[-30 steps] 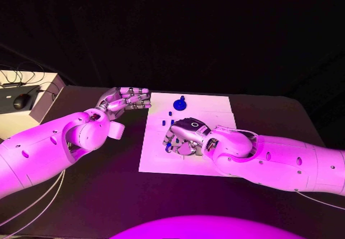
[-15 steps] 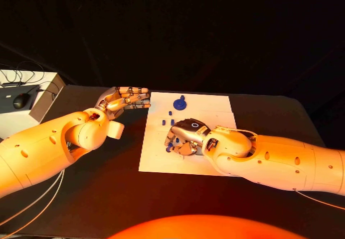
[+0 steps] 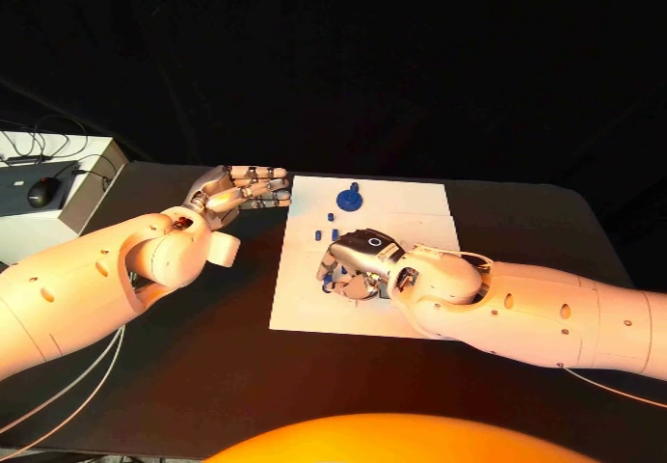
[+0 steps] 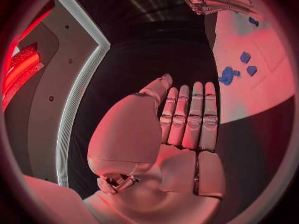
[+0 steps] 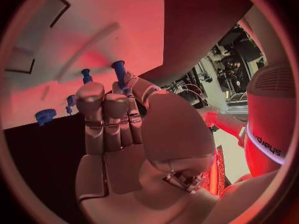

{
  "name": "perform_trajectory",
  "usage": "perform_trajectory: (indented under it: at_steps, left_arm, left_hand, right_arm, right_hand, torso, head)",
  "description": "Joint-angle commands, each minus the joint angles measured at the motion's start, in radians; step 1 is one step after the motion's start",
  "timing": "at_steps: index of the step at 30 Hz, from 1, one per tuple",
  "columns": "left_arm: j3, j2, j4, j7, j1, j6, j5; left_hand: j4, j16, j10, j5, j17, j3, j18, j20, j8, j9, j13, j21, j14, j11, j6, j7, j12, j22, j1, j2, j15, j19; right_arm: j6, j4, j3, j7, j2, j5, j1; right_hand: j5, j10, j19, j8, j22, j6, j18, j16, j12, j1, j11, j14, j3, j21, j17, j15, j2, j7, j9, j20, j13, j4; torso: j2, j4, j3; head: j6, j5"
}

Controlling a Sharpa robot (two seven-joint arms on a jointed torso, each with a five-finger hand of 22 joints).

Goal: Assemble the parts on the task board

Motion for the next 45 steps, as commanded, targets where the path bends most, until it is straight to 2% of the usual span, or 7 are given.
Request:
perform_trajectory:
  at_steps: [1, 5, 13, 23, 29, 37, 45]
  left_arm:
    - [0.001, 0.001, 0.003, 0.008, 0.0, 0.012, 0.005]
    - [0.001, 0.001, 0.003, 0.008, 0.0, 0.012, 0.005]
    - [0.001, 0.0, 0.002, 0.005, 0.0, 0.013, 0.005]
    - [0.001, 0.001, -0.001, 0.003, 0.0, 0.015, 0.005]
    - [0.001, 0.001, -0.001, 0.004, 0.0, 0.017, 0.005]
    - [0.001, -0.001, -0.001, 0.008, -0.006, 0.017, 0.008]
    - [0.001, -0.004, 0.003, 0.008, -0.015, 0.016, 0.009]
  left_hand:
    - [0.0, -0.003, 0.009, -0.003, 0.0, 0.008, -0.004, 0.003, -0.001, 0.001, 0.0, -0.001, -0.001, 0.002, 0.003, 0.005, -0.002, -0.001, 0.004, -0.003, -0.005, 0.002]
    - [0.0, -0.003, 0.008, -0.003, 0.0, 0.009, -0.004, 0.003, -0.001, 0.0, 0.0, -0.001, -0.001, 0.002, 0.002, 0.006, -0.002, -0.003, 0.005, -0.003, -0.005, 0.002]
    - [0.0, -0.003, 0.007, -0.003, 0.0, 0.009, -0.004, 0.003, -0.001, 0.0, 0.0, -0.001, -0.002, 0.002, 0.002, 0.006, -0.002, -0.003, 0.005, -0.003, -0.005, 0.002]
    - [0.0, -0.003, 0.005, -0.003, 0.0, 0.008, -0.004, 0.003, -0.001, 0.0, 0.0, -0.001, -0.003, 0.003, 0.0, 0.005, -0.002, -0.004, 0.004, -0.004, -0.004, 0.002]
    - [0.0, -0.003, 0.005, -0.003, 0.0, 0.008, -0.004, 0.003, -0.001, 0.0, 0.0, -0.001, -0.003, 0.003, 0.0, 0.005, -0.002, -0.004, 0.004, -0.004, -0.004, 0.002]
    - [0.001, -0.003, 0.006, -0.003, 0.0, 0.008, -0.004, 0.003, -0.001, 0.001, 0.0, -0.001, -0.002, 0.002, 0.001, 0.005, -0.001, -0.004, 0.004, -0.003, -0.004, 0.002]
    - [0.001, -0.003, 0.008, -0.003, 0.0, 0.007, -0.003, 0.003, -0.001, 0.0, 0.0, -0.001, -0.001, 0.002, 0.001, 0.004, -0.002, -0.003, 0.003, -0.003, -0.005, 0.003]
  right_arm:
    - [0.026, -0.004, -0.007, 0.004, 0.0, -0.002, -0.009]
    - [0.001, 0.001, -0.007, 0.03, -0.002, 0.027, -0.01]
    - [-0.082, 0.014, -0.008, 0.04, -0.025, 0.048, -0.01]
    - [-0.201, 0.075, 0.003, 0.063, -0.105, 0.159, -0.002]
    - [-0.193, 0.11, 0.012, 0.097, -0.194, 0.42, 0.045]
    - [0.006, 0.108, 0.014, -0.019, -0.319, 0.655, 0.117]
    - [0.173, 0.118, 0.009, -0.239, -0.403, 0.662, 0.135]
  right_hand:
    - [0.01, 0.039, 0.055, 0.002, 0.083, 0.001, 0.014, -0.005, 0.006, 0.03, -0.024, 0.0, 0.0, -0.015, -0.002, -0.003, 0.038, 0.006, 0.001, -0.004, 0.001, 0.002]
    - [0.139, -0.017, 0.054, 0.0, 0.074, -0.048, 0.02, -0.012, 0.006, -0.018, -0.008, 0.0, -0.066, -0.05, -0.008, 0.009, -0.026, 0.015, -0.009, 0.003, 0.0, 0.018]
    - [0.124, -0.187, 0.054, 0.0, 0.039, -0.15, 0.057, -0.019, 0.013, 0.005, 0.029, -0.001, -0.369, -0.153, -0.026, 0.036, -0.067, 0.002, -0.01, 0.033, 0.0, 0.085]
    - [0.134, -0.246, 0.055, 0.0, 0.008, -0.203, 0.079, -0.012, 0.011, 0.103, 0.045, -0.005, -0.427, -0.188, -0.046, 0.046, -0.131, -0.001, -0.009, 0.048, -0.001, 0.258]
    - [0.177, -0.117, 0.056, 0.004, 0.01, -0.181, 0.07, -0.002, 0.036, 0.068, 0.027, -0.002, -0.412, -0.165, -0.052, 0.034, -0.062, 0.058, -0.007, 0.038, 0.0, 0.203]
    - [0.265, 0.097, 0.06, 0.049, 0.045, -0.077, 0.003, 0.007, 0.462, -0.042, -0.095, 0.016, -0.483, -0.052, -0.054, -0.05, 0.023, -0.016, 0.026, -0.04, 0.368, 0.171]
    - [0.358, 0.01, 0.069, 0.197, 0.109, -0.1, -0.036, 0.16, 0.986, -0.192, -0.12, 0.018, -0.617, 0.166, 0.146, -0.064, 0.1, -0.07, 0.36, -0.065, 1.024, 0.225]
  torso:
    - [-0.001, -0.0018, 0.0005]
    - [-0.001, -0.0025, 0.0003]
    - [-0.002, -0.0024, 0.0008]
    - [-0.001, -0.0032, 0.0024]
    - [-0.002, -0.0057, 0.0012]
    - [-0.007, -0.0149, 0.0038]
    - [-0.011, -0.0177, 0.0083]
  head:
    - [-0.001, 0.001]
    - [-0.001, 0.001]
    - [0.002, -0.001]
    - [0.01, -0.008]
    - [0.015, -0.021]
    - [0.021, -0.05]
    - [0.018, -0.066]
